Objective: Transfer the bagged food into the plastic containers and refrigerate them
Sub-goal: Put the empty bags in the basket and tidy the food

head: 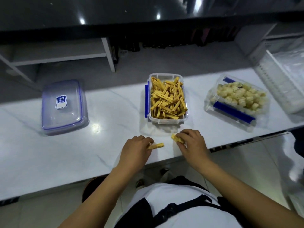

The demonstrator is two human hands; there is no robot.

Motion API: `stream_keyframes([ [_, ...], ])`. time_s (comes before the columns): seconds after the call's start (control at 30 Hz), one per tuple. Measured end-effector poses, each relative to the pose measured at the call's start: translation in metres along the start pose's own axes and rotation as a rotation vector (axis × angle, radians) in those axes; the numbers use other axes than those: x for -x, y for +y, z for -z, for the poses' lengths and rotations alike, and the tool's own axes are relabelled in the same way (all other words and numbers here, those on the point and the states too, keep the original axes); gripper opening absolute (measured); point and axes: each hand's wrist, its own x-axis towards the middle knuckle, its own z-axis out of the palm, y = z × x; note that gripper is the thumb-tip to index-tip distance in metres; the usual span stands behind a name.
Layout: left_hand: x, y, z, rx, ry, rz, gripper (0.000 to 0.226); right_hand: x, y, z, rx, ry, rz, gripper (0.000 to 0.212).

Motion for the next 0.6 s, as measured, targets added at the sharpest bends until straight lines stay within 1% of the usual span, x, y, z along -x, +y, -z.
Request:
stream_keyframes([
  [0.13, 0.001, 0.003, 0.008, 0.015, -0.072, 0.071, 0.020, -0.004, 0.006, 0.004, -0.070, -0.029, 0.018, 0.024],
  [0.23, -0.002, 0.012, 0.019, 0.134, -0.083, 0.150, 0.018, -0.010, 0.012, 0.012, -0.104, -0.060, 0.048, 0.021],
  [0.3, -0.006, 0.020, 0.032, 0.257, -0.023, 0.187, 0.016, -0.015, 0.013, 0.016, -0.103, -0.084, 0.068, 0.017],
  [0.4, -0.020, 0.037, 0.054, 0.346, 0.159, 0.153, 0.017, -0.020, 0.014, 0.017, -0.129, -0.147, 0.077, 0.012],
  [0.5, -0.045, 0.049, 0.065, 0.297, 0.277, 0.110, 0.020, -0.024, 0.013, 0.020, -0.219, -0.172, 0.059, 0.010],
  [0.57, -0.063, 0.053, 0.063, 0.191, 0.283, 0.096, 0.024, -0.024, 0.009, 0.028, -0.278, -0.129, 0.076, 0.011],
  [0.6, -0.069, 0.053, 0.060, 0.150, 0.266, 0.097, 0.025, -0.024, 0.006, 0.034, -0.306, -0.071, 0.091, 0.011],
])
